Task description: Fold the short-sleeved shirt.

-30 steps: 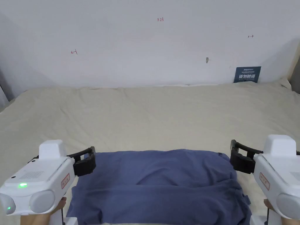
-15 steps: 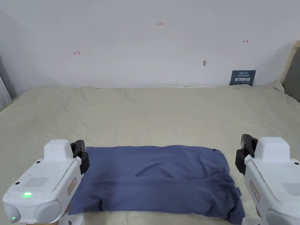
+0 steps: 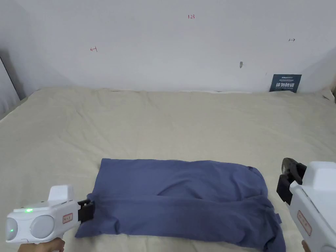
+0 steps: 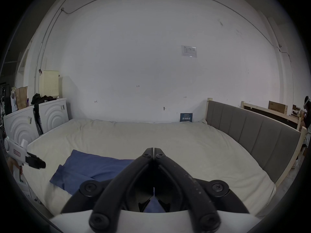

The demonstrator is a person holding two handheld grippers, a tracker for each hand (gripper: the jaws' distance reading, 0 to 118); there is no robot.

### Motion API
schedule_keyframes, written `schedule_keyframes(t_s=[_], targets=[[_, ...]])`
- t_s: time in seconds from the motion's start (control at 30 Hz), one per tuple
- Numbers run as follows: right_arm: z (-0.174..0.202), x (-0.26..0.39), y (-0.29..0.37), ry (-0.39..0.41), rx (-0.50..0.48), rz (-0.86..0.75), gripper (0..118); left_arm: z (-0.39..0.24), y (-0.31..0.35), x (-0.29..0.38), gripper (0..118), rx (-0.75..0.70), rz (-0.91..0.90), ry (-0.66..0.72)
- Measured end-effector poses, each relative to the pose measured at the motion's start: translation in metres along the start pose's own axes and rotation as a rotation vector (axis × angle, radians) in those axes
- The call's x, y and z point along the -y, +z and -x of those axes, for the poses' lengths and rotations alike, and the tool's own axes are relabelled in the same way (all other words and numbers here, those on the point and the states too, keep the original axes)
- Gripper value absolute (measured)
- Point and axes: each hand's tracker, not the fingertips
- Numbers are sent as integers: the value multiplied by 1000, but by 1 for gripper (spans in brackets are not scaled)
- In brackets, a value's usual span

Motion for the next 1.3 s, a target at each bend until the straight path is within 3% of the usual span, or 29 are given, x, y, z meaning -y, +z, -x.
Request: schedule_keyframes(t_s=[0.03,0.1,0.13,0.3,0.37,0.43,0.5,0.57,0.6,0.67,0.7,0.73,0.77,0.8,0.83,0.93,1.03,1.1,1.13,1.17,1.23,1.3], targets=[[0,1,-3,0,-1,7,1,4,-9,4,72,-15,24,18],[2,5,-11,0,-4,28,2,10,-31,12,106,-59,89,52],[2,7,-14,1,-6,40,2,14,-40,15,113,-69,110,66],[2,20,-32,2,-4,95,2,18,-76,24,110,-120,192,93],[3,25,-38,4,-1,115,2,15,-85,26,84,-118,198,92],[1,31,-45,8,9,135,2,9,-93,27,41,-116,217,79],[-3,39,-53,6,17,173,2,-3,-92,29,35,-153,198,12],[-10,50,-61,-14,21,221,2,-3,-92,30,9,-117,188,-24],[-13,58,-66,-19,28,259,2,-4,-91,30,9,-85,178,-27],[-21,76,-78,-20,43,347,23,-6,-86,26,8,-94,183,-29],[-26,87,-86,-25,39,403,42,-7,-82,25,8,-98,162,-46],[-30,98,-93,-32,34,452,71,-8,-78,22,8,-103,145,-53],[-34,112,-100,-54,45,502,89,-9,-74,18,8,-107,145,-61],[-37,124,-108,-64,42,550,102,-10,-68,14,8,-103,131,-68],[-40,135,-113,-90,49,597,107,-11,-64,12,8,-98,116,-72],[-45,169,-123,-105,69,685,105,-12,-56,4,8,-90,100,-83],[-52,196,-127,-142,70,734,96,-12,-54,0,8,-85,90,-80],[-55,202,-129,-191,24,758,57,-10,-57,1,8,-83,95,-68],[-55,203,-126,-216,-21,748,27,-9,-56,2,8,-85,96,-64],[-54,200,-122,-241,-62,710,15,-9,-55,4,8,-85,98,-61],[-46,186,-116,-154,-19,691,12,-7,-50,6,8,-82,98,-54],[-45,175,-107,-136,-39,660,12,-3,-44,8,8,-79,93,-43]])
